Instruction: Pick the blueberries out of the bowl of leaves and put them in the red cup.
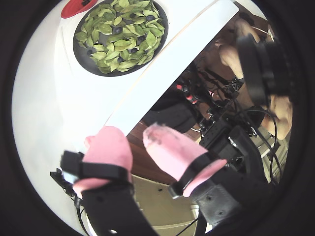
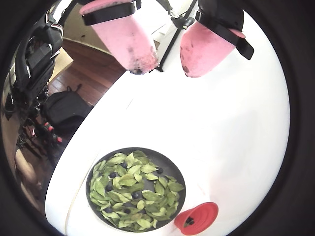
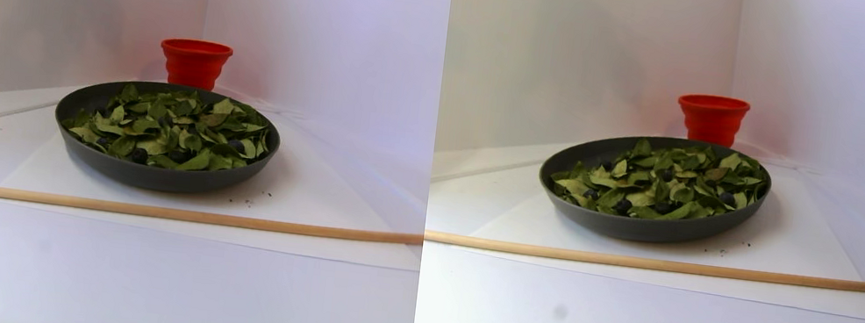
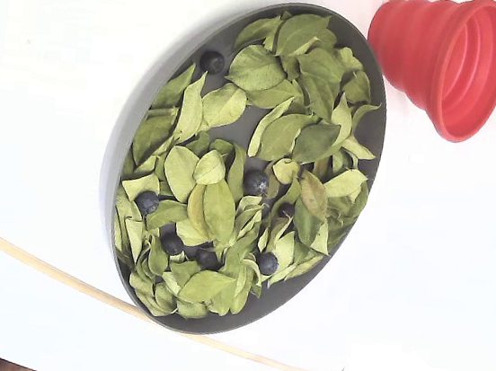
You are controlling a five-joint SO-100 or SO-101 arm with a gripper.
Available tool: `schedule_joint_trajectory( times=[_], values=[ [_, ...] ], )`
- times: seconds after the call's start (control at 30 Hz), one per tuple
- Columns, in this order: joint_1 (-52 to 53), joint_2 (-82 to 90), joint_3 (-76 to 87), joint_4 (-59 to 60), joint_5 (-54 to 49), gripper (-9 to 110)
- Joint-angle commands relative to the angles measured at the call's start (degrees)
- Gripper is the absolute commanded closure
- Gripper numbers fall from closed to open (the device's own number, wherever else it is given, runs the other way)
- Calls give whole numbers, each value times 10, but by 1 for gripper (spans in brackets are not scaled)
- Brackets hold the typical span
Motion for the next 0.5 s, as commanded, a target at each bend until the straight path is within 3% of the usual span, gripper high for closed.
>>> schedule_joint_trajectory(
  times=[0.0, 0.47],
  values=[
    [10, -3, 21, -32, -59, 91],
    [57, -22, 128, -111, -279, 90]
  ],
)
